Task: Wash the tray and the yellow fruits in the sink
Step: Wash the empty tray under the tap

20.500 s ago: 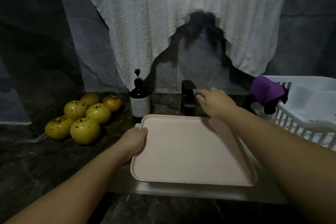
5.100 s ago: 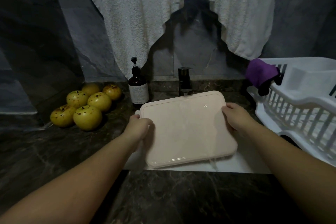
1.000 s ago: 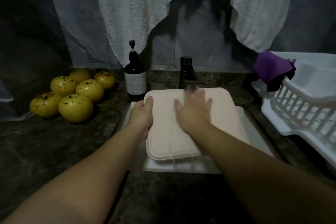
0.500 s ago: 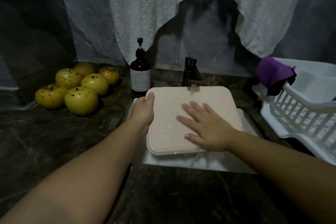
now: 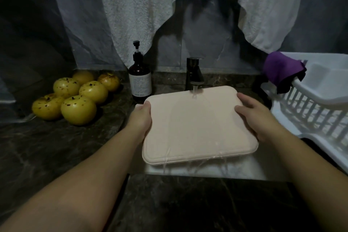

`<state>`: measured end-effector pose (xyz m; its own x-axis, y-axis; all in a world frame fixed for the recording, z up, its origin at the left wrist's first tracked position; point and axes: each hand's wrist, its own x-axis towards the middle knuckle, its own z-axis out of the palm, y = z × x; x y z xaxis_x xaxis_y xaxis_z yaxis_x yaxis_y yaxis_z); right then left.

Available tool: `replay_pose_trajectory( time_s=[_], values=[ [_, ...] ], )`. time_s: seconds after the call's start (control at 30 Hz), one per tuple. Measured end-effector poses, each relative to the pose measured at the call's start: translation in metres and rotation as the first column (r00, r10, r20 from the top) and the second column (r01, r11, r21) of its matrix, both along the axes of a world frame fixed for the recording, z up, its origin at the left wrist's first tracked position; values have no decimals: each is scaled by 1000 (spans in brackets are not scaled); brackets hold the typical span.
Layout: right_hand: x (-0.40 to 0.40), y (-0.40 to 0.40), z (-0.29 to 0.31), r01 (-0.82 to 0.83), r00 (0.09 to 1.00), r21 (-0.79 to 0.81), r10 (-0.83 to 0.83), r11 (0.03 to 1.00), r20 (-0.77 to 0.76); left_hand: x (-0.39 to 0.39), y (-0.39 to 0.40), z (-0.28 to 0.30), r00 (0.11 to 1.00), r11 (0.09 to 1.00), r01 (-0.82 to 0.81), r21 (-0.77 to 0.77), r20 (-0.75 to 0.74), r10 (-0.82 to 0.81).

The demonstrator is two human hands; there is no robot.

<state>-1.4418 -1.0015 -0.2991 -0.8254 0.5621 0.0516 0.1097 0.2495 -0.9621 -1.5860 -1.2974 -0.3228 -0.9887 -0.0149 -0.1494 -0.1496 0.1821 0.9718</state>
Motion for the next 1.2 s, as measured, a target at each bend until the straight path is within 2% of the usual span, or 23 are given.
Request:
replay_pose_trajectory(
  time_s=[0.07, 0.17, 0.23, 0.33, 0.43, 0.57, 0.7, 0.83, 1.03, 1.2],
  values=[
    [3, 5, 8, -1, 999, -84, -2, 996, -35, -1, 5, -5, 995, 999, 24, -35, 102, -20],
    [9, 13, 20, 9, 999, -79, -13, 997, -47, 7, 12, -11, 941, 986, 169, 15, 293, -166],
    [14, 13, 26, 9, 999, -70, -12, 998, -45, 10, 15, -12, 914, 967, 247, 55, 318, -252],
    [16, 11, 31, 25, 999, -102, -30, 994, -44, 8, 14, -16, 924, 953, 302, 23, 241, -299],
    [13, 11, 29, 32, 999, -149, -36, 988, -25, 7, 7, -15, 939, 945, 312, -101, 181, -291],
    [6, 14, 14, 30, 998, -179, -19, 983, 63, 7, 1, -9, 973, 947, 232, -220, 64, -224],
    [4, 6, -4, 58, 986, -76, -45, 995, 162, 7, -2, -3, 988, 983, 144, -113, -46, -150],
    [7, -4, -12, 22, 959, 81, -44, 996, 279, 10, -6, 9, 981, 984, 98, -146, -155, -120],
    [11, -2, -5, 28, 942, -41, -12, 999, 336, 16, -15, 26, 970, 971, 86, -225, -205, -133],
    [21, 2, 1, 3, 922, -8, 1, 1000, 388, 21, -35, 30, 964, 926, 157, -343, -151, -219]
  ],
)
